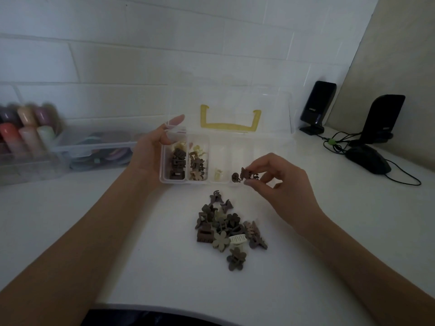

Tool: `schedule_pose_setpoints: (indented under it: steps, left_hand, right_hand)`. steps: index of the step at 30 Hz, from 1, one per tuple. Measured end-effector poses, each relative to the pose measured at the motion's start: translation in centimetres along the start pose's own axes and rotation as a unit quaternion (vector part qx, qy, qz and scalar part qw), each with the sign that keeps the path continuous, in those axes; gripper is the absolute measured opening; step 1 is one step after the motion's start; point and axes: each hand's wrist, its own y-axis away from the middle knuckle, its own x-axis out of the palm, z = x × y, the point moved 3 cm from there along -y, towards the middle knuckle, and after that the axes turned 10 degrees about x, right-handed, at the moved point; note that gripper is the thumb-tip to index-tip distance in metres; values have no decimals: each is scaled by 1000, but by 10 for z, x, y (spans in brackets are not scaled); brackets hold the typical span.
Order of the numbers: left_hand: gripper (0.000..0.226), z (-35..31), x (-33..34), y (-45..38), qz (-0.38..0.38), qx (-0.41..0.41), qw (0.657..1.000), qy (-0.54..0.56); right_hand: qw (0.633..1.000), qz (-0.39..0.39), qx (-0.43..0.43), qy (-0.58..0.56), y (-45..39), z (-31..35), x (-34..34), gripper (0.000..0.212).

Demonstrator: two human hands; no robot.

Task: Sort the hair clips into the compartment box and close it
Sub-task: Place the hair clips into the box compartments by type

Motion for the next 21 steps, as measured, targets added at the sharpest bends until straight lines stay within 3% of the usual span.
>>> schedule_pose_setpoints:
  steps: [5, 9, 13, 21]
  left_hand:
    - [49, 0, -6, -4, -2, 2, 1000, 0]
    - [69, -2, -10, -5, 10, 2, 1000, -23]
    - [59, -1, -11, -6, 6, -2, 1000, -19]
    - [73, -3, -13, -5, 22, 0, 1000, -20]
  right_hand:
    - [997, -61, -14, 41, 0, 0, -6, 17]
    - [989, -136, -14, 63, -5, -5, -17, 20]
    - [986, -159, 8, 55, -7, -13, -24, 18]
    - [962, -230, 6, 148, -4, -7, -29, 14]
